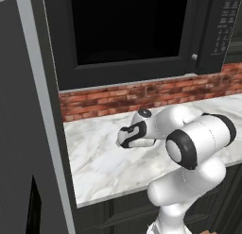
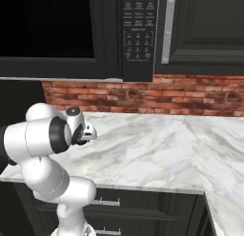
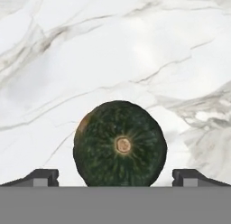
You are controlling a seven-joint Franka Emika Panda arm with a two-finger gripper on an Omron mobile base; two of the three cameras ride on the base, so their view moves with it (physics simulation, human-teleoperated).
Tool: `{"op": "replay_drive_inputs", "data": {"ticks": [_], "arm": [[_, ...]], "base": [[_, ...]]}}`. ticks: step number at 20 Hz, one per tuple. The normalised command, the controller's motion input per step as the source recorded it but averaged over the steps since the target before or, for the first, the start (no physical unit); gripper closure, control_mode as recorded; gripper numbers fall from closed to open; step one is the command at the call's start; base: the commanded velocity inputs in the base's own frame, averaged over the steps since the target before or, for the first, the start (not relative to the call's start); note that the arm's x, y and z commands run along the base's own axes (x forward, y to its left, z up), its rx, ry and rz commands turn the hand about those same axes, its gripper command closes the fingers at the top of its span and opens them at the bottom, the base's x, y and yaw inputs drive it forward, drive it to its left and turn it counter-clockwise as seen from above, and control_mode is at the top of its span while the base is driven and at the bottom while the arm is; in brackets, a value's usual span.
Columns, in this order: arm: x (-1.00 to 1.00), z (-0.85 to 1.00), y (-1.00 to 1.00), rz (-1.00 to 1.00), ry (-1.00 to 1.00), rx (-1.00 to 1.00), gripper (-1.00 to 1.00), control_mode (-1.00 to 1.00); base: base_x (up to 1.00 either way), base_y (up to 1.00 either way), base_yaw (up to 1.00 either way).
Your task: Place the beer on the top shelf of the fridge to keep it out of children's reach, and place the bell pepper and squash on lower shelves for easy access.
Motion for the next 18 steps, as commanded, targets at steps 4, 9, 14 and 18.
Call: {"op": "replay_drive_inputs", "data": {"ticks": [4, 9, 14, 18], "arm": [[0.15, -0.14, 0.06, -0.01, 0.02, 0.0, -1.0, -1.0], [0.02, -0.15, 0.03, -0.01, 0.05, 0.0, 1.0, -1.0], [0.0, -0.16, 0.0, -0.02, 0.06, 0.0, 1.0, -1.0], [0.0, -0.12, 0.0, -0.02, 0.05, 0.0, 1.0, -1.0]], "base": [[0.0, 0.0, 0.0], [0.0, 0.0, 0.0], [0.0, 0.0, 0.0], [0.0, 0.0, 0.0]]}}
